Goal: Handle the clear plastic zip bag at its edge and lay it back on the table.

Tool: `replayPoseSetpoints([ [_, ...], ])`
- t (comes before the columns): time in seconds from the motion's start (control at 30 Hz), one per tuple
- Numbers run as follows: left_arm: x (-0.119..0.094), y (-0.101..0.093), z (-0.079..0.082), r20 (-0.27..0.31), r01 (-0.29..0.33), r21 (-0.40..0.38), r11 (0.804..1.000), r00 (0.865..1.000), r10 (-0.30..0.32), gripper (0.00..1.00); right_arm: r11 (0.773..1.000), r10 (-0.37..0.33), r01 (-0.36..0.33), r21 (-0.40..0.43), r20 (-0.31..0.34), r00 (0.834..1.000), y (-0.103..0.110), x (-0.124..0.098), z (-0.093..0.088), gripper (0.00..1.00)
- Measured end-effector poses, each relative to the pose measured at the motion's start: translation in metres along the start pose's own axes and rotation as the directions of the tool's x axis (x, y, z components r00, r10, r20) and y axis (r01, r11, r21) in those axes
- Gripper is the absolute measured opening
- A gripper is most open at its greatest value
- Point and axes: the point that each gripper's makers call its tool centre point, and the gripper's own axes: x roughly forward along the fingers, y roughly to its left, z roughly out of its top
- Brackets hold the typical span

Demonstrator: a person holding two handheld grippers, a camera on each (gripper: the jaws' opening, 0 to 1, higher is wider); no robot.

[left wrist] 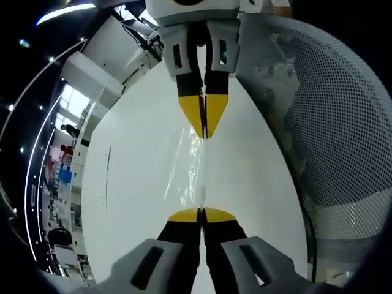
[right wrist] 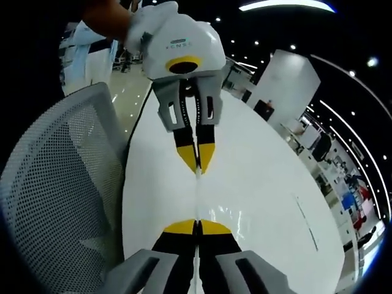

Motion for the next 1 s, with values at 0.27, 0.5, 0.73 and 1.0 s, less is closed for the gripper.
replayPoseSetpoints([
  [0.27,0.0,-0.002,0.003,0.006,0.011,-0.031,0.999,1.0,-0.011,0.0,1.0,0.006,-0.007,0.017,0.022,1.0,0.0,0.0,0.007,0.02],
  [0.5,-0.002,-0.003,0.006,0.022,0.03,-0.077,0.997,0.999,-0.029,0.0,0.999,0.02,-0.021,0.031,0.051,0.999,-0.001,0.002,0.017,0.06],
  [0.73,-0.006,-0.003,0.012,0.064,0.057,-0.149,0.987,0.997,-0.048,0.0,0.998,0.041,-0.044,0.042,0.077,0.996,-0.001,0.004,0.026,0.07],
  [1.0,-0.006,-0.006,0.014,0.057,0.07,-0.124,0.99,0.996,-0.064,0.0,0.998,0.056,-0.057,0.014,0.092,0.994,-0.002,0.009,0.038,0.07],
])
